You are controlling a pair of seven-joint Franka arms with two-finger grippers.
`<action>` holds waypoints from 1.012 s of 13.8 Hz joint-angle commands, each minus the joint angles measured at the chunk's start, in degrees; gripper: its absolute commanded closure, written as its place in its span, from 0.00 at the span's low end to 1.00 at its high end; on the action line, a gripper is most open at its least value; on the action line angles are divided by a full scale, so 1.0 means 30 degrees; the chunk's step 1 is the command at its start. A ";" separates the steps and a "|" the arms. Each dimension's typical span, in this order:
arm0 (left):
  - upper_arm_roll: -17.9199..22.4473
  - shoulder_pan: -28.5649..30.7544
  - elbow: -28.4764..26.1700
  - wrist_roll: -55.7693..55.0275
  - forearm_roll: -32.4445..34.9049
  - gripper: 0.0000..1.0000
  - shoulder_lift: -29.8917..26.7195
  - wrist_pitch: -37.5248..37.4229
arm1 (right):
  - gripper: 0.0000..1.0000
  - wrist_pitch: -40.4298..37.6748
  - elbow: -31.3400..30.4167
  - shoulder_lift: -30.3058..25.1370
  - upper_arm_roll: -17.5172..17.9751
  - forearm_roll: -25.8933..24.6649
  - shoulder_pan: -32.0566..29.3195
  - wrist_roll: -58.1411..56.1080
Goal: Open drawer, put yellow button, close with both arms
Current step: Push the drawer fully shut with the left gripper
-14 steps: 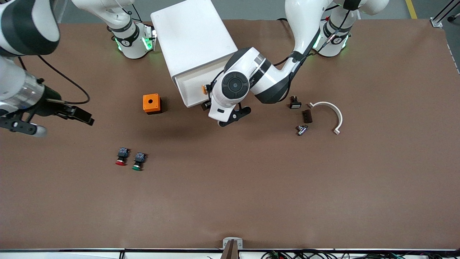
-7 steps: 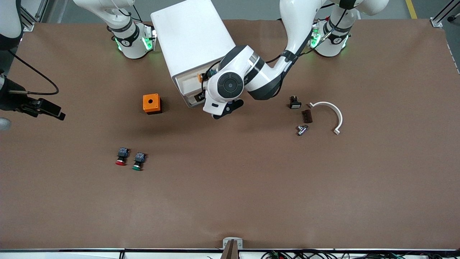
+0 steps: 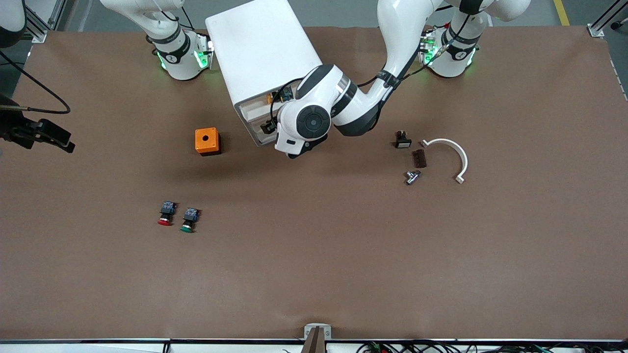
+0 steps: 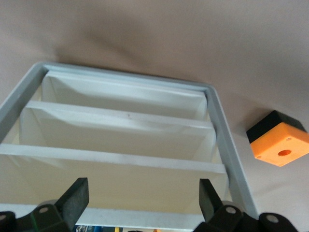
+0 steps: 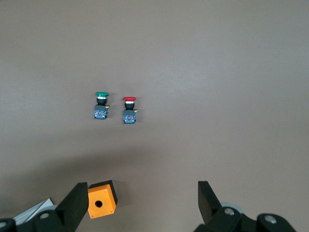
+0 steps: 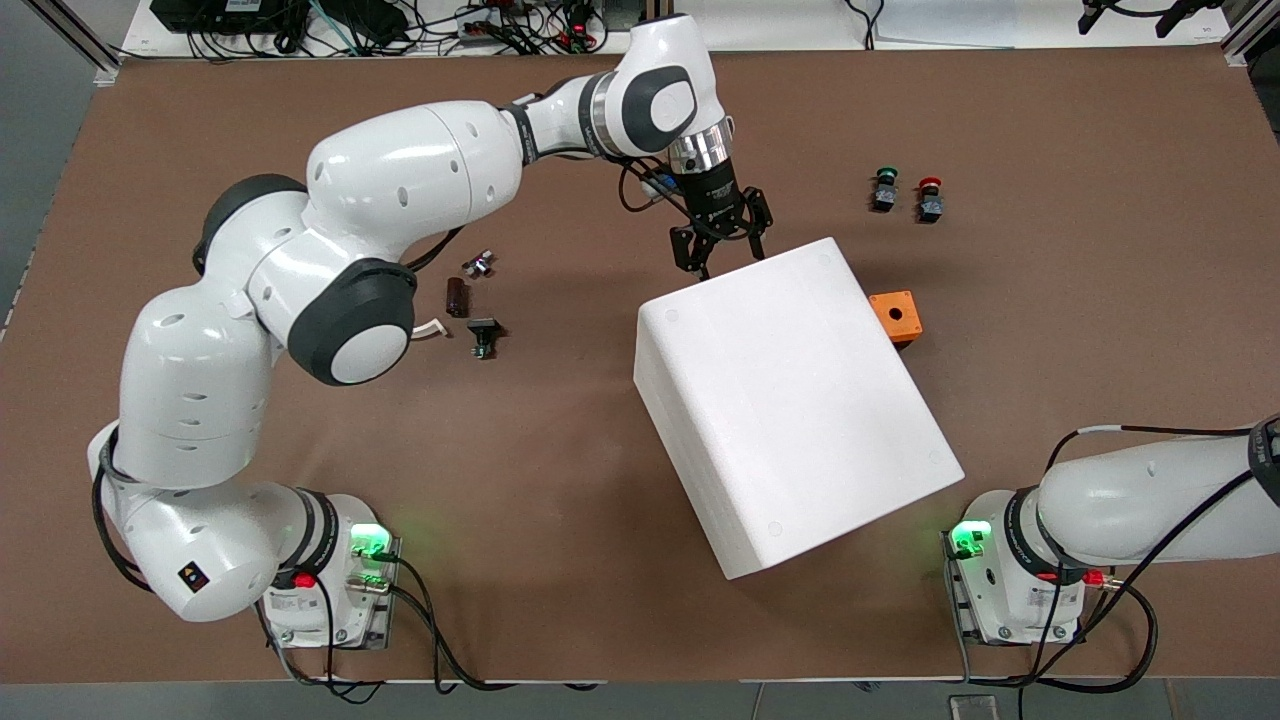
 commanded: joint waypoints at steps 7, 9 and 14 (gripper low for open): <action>-0.0344 -0.0132 -0.0804 -0.0552 -0.2328 0.00 -0.0171 0.0010 | 0.00 -0.0571 -0.0775 -0.1289 0.0762 -0.0336 -0.0615 -0.0224; -0.0344 -0.0132 -0.0864 -0.0523 -0.2329 0.00 -0.0143 0.0010 | 0.00 -0.0600 -0.0717 -0.1259 0.1377 -0.0365 -0.1085 -0.0224; -0.0228 0.0101 -0.0864 -0.0172 -0.1891 0.00 -0.0172 0.0010 | 0.00 -0.0483 -0.0599 -0.1171 0.1350 -0.0336 -0.1086 -0.0253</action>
